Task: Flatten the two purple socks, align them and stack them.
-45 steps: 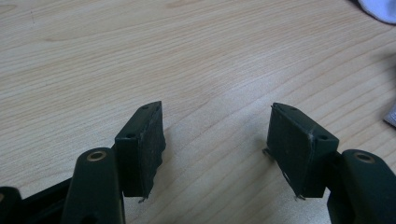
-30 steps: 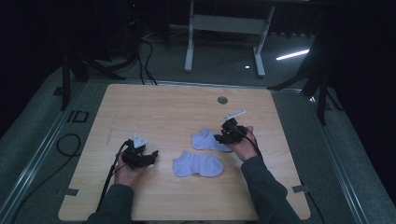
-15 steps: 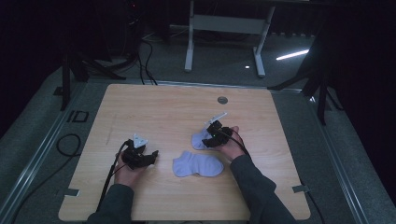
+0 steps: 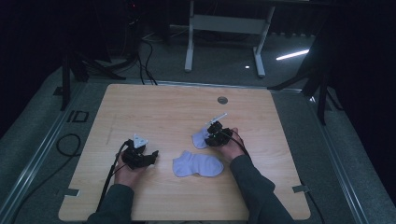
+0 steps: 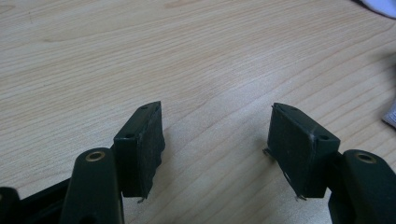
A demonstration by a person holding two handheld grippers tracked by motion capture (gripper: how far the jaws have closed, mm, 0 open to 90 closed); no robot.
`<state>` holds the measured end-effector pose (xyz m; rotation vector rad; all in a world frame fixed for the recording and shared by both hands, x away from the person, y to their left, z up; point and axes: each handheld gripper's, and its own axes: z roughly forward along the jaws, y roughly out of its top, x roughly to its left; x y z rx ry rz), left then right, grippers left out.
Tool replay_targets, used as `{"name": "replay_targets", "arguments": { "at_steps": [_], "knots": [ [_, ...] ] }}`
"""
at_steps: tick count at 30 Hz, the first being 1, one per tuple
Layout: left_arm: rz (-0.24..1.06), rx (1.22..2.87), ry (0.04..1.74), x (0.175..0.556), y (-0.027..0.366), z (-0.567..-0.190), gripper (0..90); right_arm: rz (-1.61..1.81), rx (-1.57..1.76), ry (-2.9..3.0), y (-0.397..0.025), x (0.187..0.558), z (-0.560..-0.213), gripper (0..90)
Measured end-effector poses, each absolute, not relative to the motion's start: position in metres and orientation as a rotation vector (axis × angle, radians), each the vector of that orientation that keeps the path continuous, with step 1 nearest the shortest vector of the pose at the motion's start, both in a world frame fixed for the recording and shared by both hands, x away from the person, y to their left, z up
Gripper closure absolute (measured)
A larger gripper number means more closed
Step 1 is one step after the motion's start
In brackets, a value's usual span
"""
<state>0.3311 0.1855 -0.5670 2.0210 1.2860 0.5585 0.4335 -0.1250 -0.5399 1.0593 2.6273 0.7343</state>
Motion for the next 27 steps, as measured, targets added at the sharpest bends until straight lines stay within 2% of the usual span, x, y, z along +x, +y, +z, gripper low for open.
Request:
{"name": "replay_targets", "arguments": {
  "at_steps": [2, 4, 13, 27],
  "knots": [
    [0.559, 2.021, 1.286, 0.331, 0.186, -0.567, 35.8, 0.736, 1.057, 2.625, -0.125, 0.432, -0.54, 84.1],
    [0.559, 2.021, 1.287, 0.331, 0.186, -0.567, 35.8, 0.74, 1.051, 2.619, -0.126, 0.43, -0.54, 85.7],
    [0.558, 2.021, 1.285, 0.331, 0.186, -0.567, 35.8, 0.77, 1.06, 2.6, -0.131, 0.424, -0.538, 86.2],
    [0.56, 2.022, 1.284, 0.331, 0.185, -0.567, 35.5, 0.863, 0.978, 2.55, -0.145, 0.4, -0.499, 86.2]
  ]
}}
